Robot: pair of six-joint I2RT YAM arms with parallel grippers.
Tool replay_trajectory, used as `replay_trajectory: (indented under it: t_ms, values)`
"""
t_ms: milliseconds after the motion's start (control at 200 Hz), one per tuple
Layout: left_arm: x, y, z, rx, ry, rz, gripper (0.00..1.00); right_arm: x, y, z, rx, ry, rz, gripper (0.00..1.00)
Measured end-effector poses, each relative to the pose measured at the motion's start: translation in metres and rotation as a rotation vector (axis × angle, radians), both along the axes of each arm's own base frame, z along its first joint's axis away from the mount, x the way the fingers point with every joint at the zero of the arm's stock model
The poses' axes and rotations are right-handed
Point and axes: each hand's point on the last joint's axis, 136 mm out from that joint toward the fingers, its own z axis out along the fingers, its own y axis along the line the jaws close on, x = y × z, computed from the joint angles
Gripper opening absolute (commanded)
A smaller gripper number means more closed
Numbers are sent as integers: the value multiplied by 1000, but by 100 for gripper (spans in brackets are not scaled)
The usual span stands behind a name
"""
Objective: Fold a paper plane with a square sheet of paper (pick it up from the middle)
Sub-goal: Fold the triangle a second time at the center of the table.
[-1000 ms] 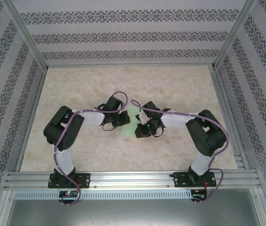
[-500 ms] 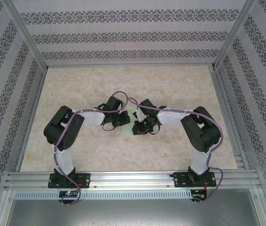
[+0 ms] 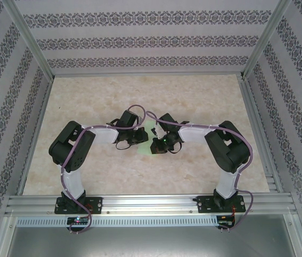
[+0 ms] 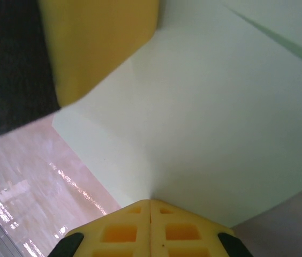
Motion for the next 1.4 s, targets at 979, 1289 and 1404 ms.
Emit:
replay_trajectory:
  t_ms: [979,1289,1404]
  values:
    - [-22,-11,-2,-41,8,6,3,-2,-1,-2,13,-5,-5,6]
    - [-2,9,-3,-14,-8,56,3,-4,-3,-4,18,-13,-2,6]
    - [8,21,-3,-12,-12,86,3,-4,-3,-4,19,-15,-2,7]
